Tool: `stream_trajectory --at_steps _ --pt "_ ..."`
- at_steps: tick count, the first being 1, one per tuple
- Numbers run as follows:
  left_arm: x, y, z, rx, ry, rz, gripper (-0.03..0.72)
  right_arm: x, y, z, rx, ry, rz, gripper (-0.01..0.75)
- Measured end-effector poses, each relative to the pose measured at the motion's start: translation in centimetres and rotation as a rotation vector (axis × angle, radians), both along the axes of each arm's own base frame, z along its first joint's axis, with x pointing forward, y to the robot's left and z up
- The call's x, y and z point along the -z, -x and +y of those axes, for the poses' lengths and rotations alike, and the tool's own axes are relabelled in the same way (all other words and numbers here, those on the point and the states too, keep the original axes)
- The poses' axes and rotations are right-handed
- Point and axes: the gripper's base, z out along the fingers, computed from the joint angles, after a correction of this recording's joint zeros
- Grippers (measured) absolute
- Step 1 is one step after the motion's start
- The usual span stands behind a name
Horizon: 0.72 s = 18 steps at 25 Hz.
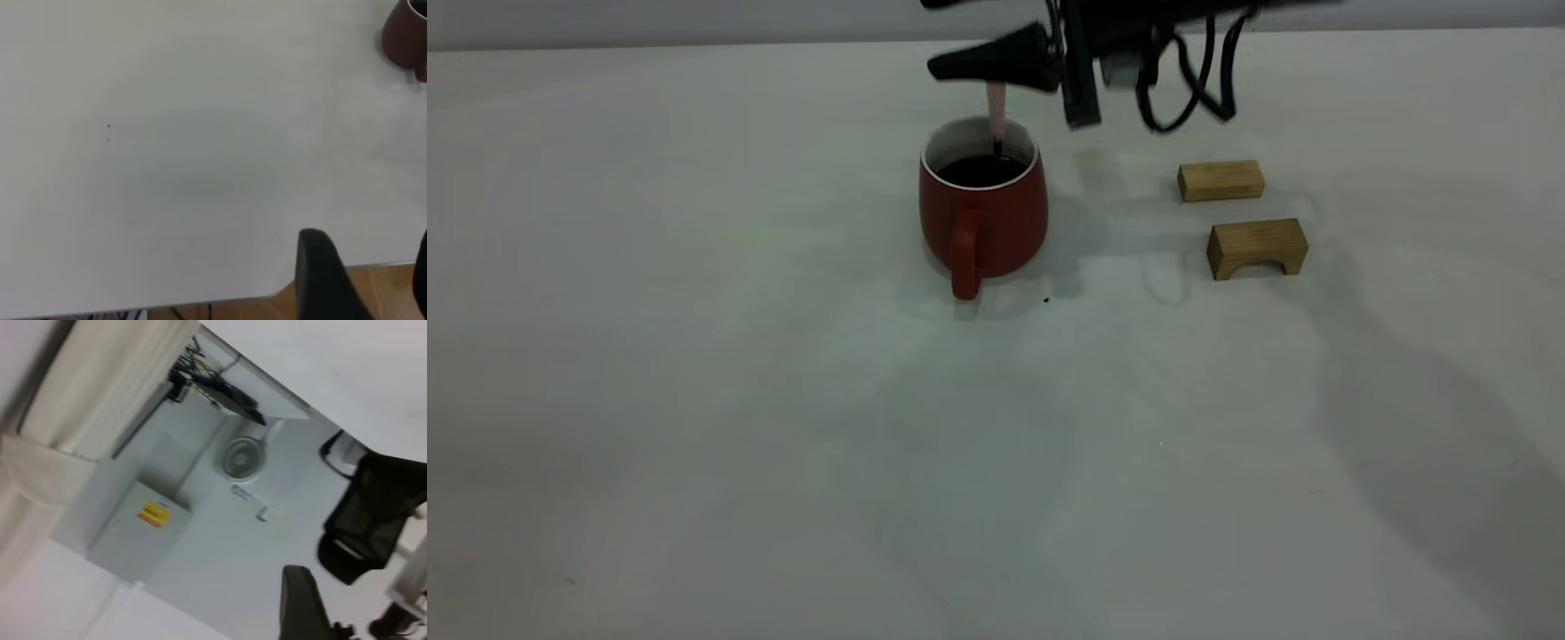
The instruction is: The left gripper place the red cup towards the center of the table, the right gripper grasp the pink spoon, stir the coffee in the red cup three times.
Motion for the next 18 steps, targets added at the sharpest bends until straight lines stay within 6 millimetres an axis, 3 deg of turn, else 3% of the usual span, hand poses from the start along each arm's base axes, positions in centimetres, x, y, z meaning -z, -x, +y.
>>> stream_trajectory --at_steps 9,12,18 --pt "0.0 0.0 0.0 0.0 0.0 0.0 0.407 -4.1 0.5 0.3 -0.09 0.061 -0.117 0.486" --pt "0.0 0.0 0.0 0.0 0.0 0.0 0.407 -6.4 0.8 0.2 -0.131 0.098 -0.19 0.487" --pt "0.0 0.0 0.0 0.0 0.0 0.0 0.407 -12.1 2.6 -1.3 -0.414 0.363 -0.619 0.487"
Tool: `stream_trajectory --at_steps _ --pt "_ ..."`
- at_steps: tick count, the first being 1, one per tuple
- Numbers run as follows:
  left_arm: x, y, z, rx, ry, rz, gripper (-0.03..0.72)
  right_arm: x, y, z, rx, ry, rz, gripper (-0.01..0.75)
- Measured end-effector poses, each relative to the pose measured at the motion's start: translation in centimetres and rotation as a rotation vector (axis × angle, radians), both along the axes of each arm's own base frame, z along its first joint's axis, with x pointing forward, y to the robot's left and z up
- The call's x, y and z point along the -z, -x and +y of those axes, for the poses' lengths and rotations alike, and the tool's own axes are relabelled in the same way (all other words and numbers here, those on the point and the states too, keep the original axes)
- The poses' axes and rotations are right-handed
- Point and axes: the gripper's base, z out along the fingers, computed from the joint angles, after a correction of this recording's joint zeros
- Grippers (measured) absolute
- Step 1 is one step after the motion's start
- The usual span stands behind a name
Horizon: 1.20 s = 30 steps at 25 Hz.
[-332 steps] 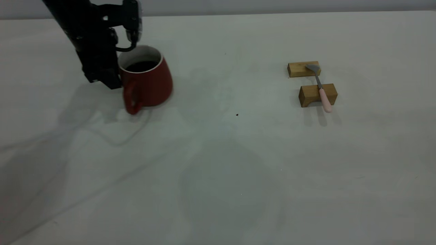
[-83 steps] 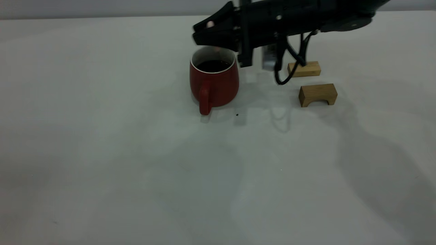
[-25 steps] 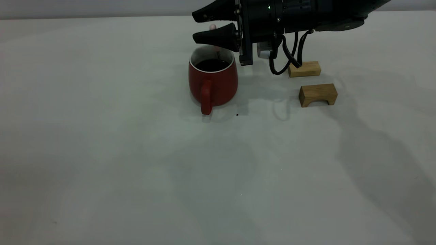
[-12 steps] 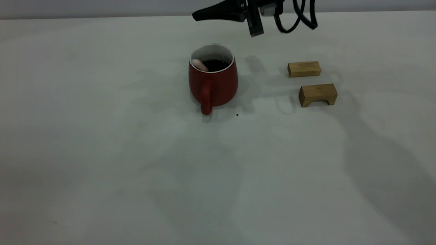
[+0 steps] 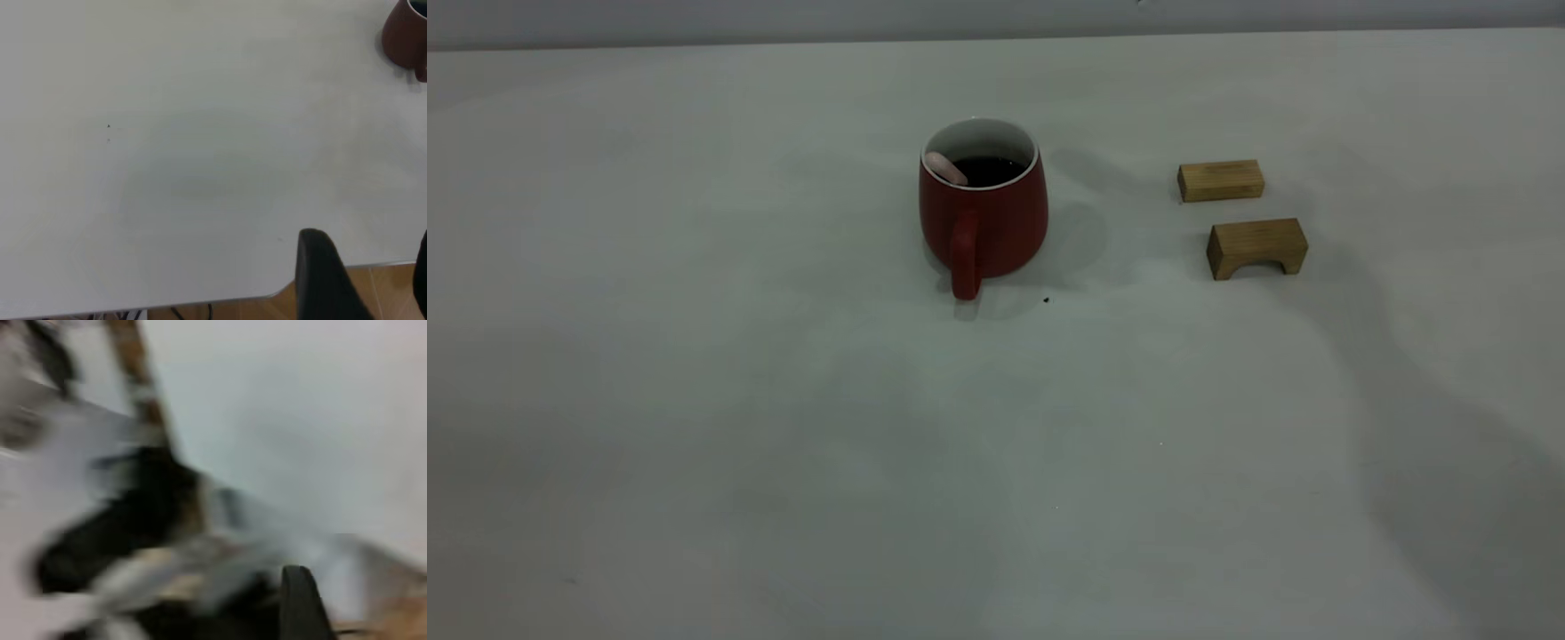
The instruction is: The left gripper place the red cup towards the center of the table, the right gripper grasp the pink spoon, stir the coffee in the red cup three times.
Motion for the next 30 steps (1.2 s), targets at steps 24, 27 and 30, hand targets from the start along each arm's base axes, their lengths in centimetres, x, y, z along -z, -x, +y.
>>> stream_trajectory --at_steps 24,27,30 --pt "0.0 0.0 0.0 0.0 0.0 0.0 0.407 -25.7 19.6 -11.1 -0.075 0.646 -0.874 0.487" --pt "0.0 0.0 0.0 0.0 0.0 0.0 0.407 -24.3 22.1 -11.9 -0.069 0.662 -0.834 0.487" --pt "0.0 0.0 0.0 0.0 0.0 0.0 0.407 -22.2 24.4 -12.8 -0.071 0.691 -0.782 0.487"
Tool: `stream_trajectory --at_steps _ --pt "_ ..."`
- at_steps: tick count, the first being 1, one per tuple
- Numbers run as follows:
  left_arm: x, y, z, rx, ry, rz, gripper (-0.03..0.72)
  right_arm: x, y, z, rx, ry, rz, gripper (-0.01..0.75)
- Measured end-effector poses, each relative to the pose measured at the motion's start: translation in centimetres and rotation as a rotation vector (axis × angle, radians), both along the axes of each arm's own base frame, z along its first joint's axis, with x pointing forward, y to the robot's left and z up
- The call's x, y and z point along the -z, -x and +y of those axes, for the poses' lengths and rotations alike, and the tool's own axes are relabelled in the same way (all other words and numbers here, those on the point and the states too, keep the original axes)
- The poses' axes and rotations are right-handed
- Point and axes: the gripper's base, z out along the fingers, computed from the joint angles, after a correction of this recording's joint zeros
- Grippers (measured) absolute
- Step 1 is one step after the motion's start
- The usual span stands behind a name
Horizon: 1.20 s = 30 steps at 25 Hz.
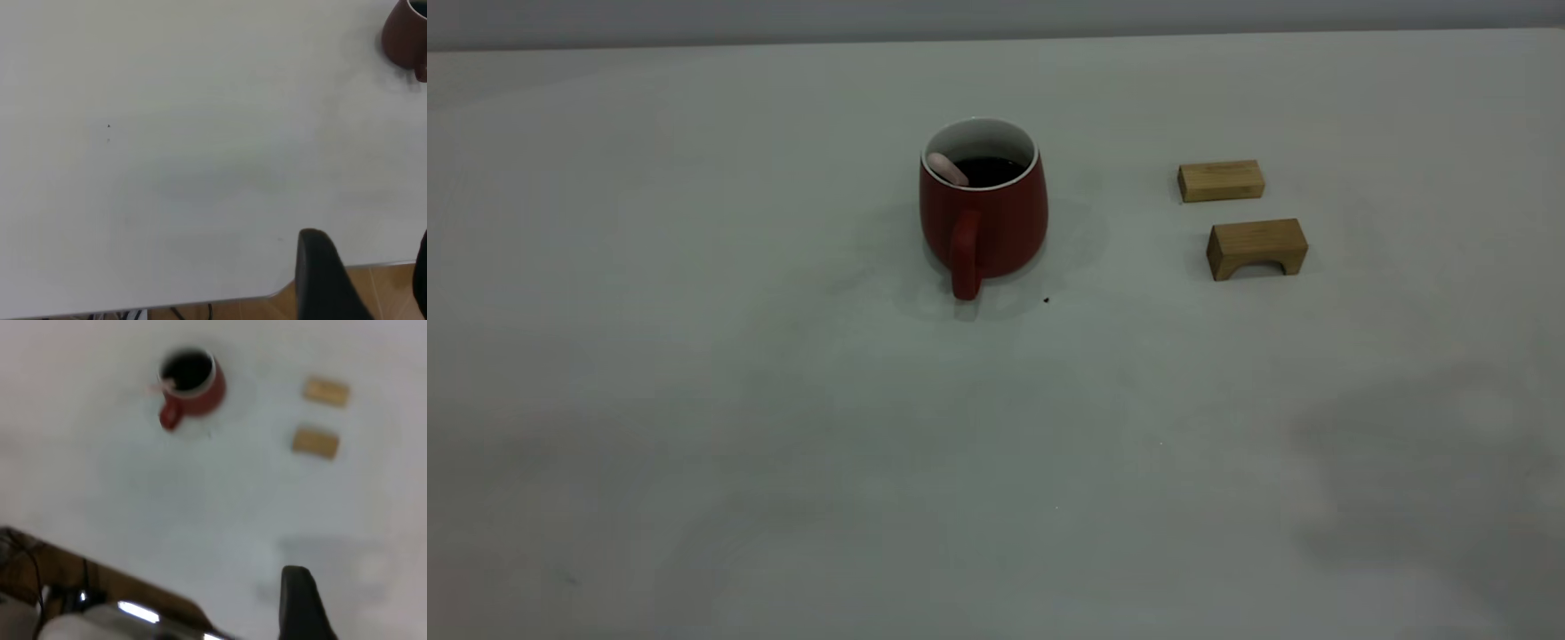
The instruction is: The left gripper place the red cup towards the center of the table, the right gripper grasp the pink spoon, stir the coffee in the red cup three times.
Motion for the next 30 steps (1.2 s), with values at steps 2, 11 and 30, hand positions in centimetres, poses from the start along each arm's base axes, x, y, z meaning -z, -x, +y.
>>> stream_trajectory --at_steps 2,11,30 --pt "0.0 0.0 0.0 0.0 0.0 0.0 0.407 1.4 1.8 -0.6 0.016 0.008 0.024 0.487" --pt "0.0 0.0 0.0 0.0 0.0 0.0 0.407 5.0 12.2 -5.9 0.28 0.076 -0.145 0.487" --pt "0.0 0.0 0.0 0.0 0.0 0.0 0.407 14.7 19.1 -6.5 0.392 0.045 -0.357 0.487"
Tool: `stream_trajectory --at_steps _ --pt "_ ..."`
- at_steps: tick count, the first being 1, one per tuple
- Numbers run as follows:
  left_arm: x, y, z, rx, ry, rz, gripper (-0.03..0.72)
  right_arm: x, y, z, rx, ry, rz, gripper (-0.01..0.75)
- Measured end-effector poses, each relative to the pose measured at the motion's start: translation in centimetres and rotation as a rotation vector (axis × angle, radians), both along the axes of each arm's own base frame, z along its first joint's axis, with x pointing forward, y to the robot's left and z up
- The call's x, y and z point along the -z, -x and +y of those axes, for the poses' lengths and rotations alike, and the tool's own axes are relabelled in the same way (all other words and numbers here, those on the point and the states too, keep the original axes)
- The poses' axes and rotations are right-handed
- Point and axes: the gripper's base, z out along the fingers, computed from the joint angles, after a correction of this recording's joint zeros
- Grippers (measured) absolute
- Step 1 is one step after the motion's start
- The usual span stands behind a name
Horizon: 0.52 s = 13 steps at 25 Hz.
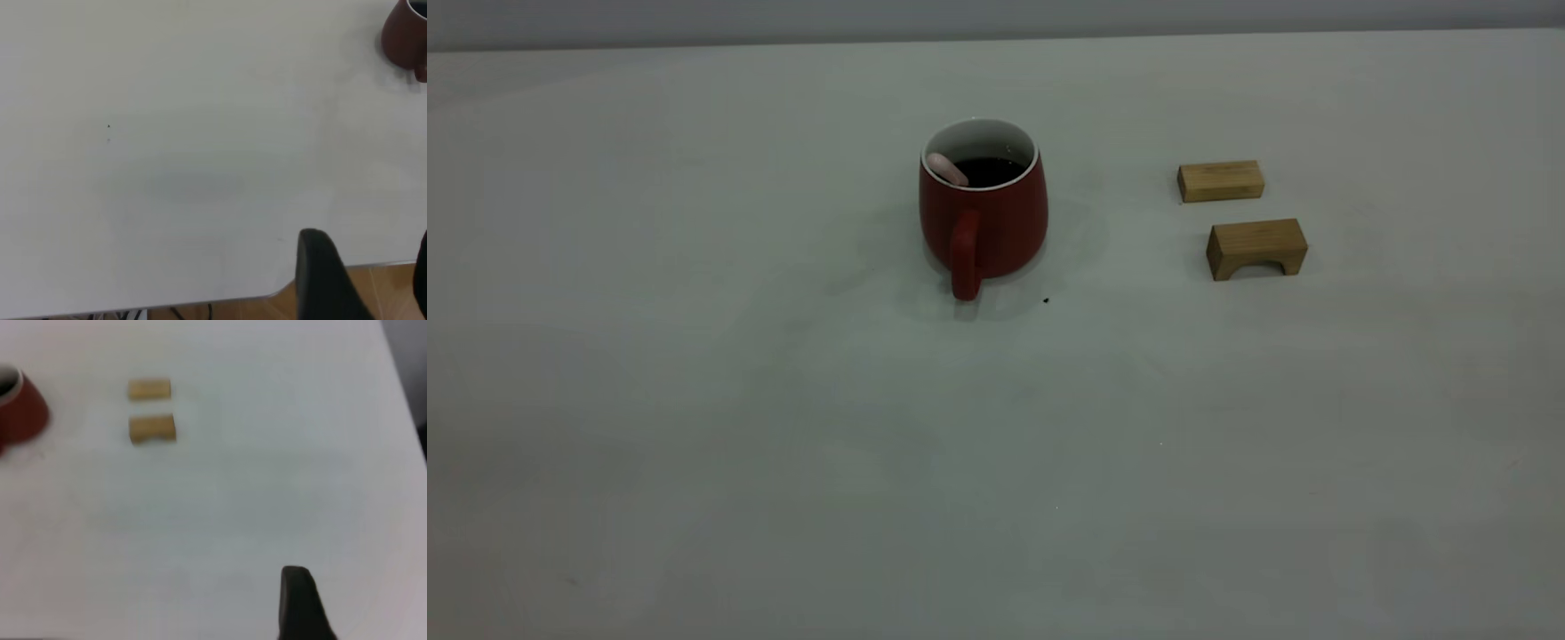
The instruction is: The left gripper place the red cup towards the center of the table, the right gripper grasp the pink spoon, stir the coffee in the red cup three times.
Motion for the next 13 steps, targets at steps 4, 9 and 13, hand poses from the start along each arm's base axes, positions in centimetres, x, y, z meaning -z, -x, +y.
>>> stream_trajectory --at_steps 4,9,13 --pt "0.0 0.0 0.0 0.0 0.0 0.0 0.407 0.13 -0.15 0.06 -0.003 -0.006 -0.005 0.487" --pt "0.0 0.0 0.0 0.0 0.0 0.0 0.407 0.12 -0.15 0.07 -0.004 -0.009 -0.006 0.487" --pt "0.0 0.0 0.0 0.0 0.0 0.0 0.407 0.12 -0.15 0.08 -0.003 -0.011 -0.006 0.487"
